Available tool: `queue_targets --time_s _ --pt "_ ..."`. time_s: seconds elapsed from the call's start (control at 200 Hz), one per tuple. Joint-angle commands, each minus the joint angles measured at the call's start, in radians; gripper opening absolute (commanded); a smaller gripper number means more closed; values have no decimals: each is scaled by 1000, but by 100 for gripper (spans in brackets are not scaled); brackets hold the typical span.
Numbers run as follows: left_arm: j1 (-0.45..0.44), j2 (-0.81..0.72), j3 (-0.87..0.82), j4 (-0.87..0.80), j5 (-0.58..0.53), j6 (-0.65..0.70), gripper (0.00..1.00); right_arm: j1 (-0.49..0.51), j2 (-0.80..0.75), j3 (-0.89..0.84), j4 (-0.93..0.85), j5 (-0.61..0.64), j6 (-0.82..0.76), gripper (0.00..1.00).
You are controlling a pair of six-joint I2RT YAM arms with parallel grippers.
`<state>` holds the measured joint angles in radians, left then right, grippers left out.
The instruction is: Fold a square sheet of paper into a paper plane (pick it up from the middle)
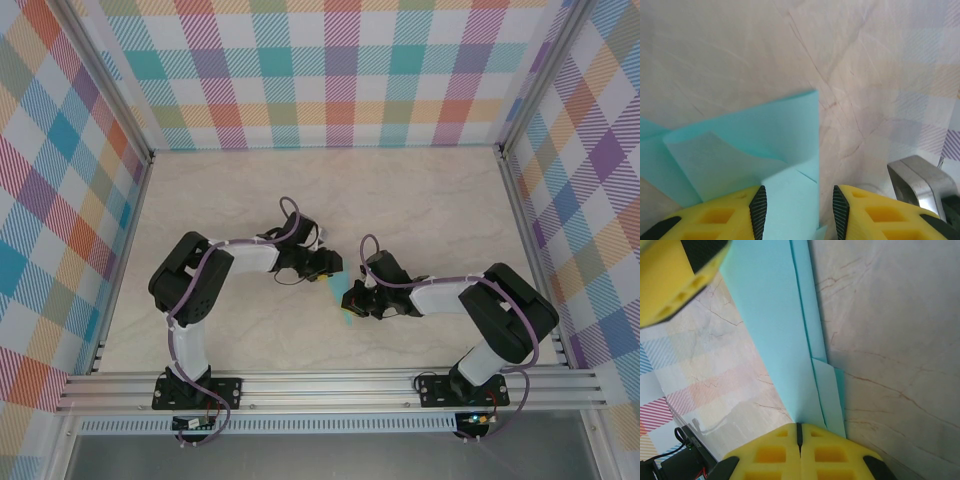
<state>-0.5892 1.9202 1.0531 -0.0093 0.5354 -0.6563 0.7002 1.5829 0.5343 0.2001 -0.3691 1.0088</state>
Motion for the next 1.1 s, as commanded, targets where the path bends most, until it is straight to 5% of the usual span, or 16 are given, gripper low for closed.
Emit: queue_targets --time_s 0.0,0.88,1.095 --pt "41 30 31 -21 -63 40 43 1 35 -34 -169 -11 -24 3" --pt "162 106 200 -177 -36 131 43 1 73 -2 -145 -33 -19 4" --pt "163 -13 229 -222 -30 128 43 1 75 11 -149 -28 -13 5"
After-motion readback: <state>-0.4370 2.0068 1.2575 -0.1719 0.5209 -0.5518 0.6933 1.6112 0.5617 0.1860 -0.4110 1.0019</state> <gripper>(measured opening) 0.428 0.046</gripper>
